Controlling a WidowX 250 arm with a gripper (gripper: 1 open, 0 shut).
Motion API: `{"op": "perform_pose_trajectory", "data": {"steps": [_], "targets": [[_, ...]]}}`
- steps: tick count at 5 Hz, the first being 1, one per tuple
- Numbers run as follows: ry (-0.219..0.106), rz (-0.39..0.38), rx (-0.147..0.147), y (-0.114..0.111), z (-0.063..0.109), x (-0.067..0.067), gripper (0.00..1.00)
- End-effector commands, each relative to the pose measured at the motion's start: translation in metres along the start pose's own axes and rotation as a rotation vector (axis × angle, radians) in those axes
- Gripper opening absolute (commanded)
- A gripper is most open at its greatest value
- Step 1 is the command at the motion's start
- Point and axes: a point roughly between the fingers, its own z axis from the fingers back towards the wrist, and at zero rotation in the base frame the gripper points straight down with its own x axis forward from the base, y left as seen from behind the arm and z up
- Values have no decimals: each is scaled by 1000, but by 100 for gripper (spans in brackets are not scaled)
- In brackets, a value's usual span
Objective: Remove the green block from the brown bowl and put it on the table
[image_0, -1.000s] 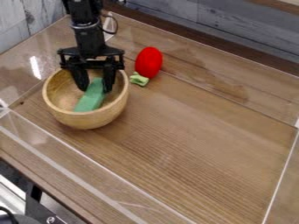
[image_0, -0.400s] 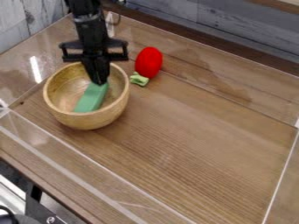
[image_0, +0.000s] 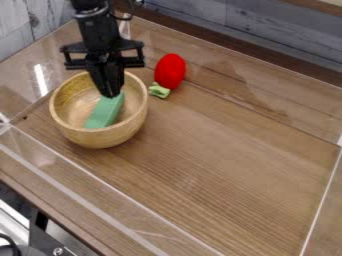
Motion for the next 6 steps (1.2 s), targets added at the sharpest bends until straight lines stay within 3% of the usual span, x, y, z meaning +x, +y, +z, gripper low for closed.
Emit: {"op": "perform_pose_trajectory", "data": {"steps": [1, 2, 3, 4, 5, 6], "targets": [[-66, -27, -4, -22, 18, -2, 0], [-73, -41, -1, -41, 16, -7, 0], [-75, -96, -2, -34, 20, -2, 0], [-68, -117, 14, -11, 15, 3, 100], [-53, -85, 36, -8, -2, -2, 100], [-40, -72, 57, -3, -2, -7, 100]]}}
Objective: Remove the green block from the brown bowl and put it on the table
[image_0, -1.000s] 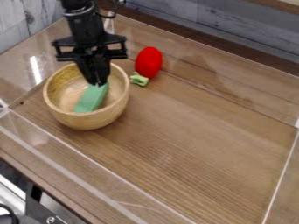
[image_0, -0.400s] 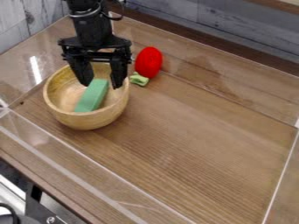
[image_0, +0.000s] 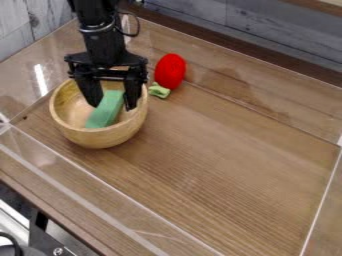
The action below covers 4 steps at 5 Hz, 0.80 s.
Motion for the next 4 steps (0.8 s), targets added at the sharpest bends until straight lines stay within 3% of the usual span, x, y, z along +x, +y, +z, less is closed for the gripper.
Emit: {"op": "perform_pose_trajectory", "data": {"steps": [1, 2, 4], "targets": [[-35, 5, 12, 3, 18, 1, 0], [-37, -23, 9, -5, 20, 1, 0], [-74, -99, -37, -45, 51, -2, 0]]}}
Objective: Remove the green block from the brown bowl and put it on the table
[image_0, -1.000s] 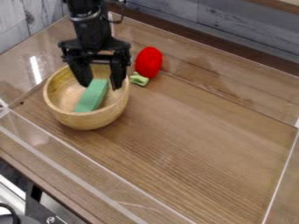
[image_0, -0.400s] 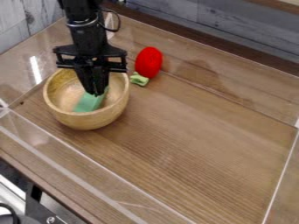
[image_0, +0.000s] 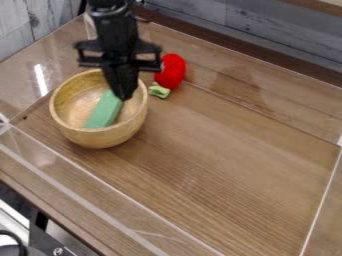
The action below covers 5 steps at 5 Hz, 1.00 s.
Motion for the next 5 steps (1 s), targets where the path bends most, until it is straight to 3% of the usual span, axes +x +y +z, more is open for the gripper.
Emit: {"op": "perform_pose_trajectory", "data": {"steps": [1, 2, 5], "targets": [[-68, -43, -22, -28, 25, 4, 0], [-64, -30, -7, -14, 19, 3, 100], [-50, 39, 49, 62, -6, 7, 100]]}}
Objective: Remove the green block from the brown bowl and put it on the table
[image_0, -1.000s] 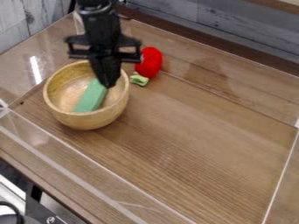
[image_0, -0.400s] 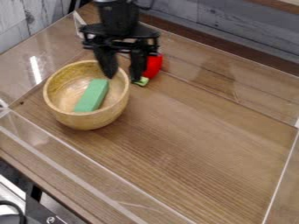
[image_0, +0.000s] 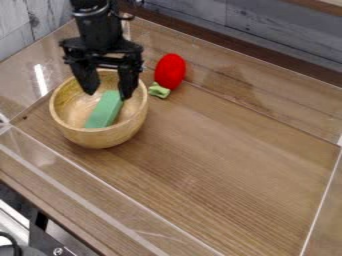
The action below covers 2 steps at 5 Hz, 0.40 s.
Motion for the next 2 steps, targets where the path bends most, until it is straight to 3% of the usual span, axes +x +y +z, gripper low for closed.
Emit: {"op": "perform_pose_trajectory", "data": {"steps": [1, 2], "targets": [[-19, 0, 26, 16, -3, 8, 100], [0, -58, 36, 15, -9, 11, 100]]}}
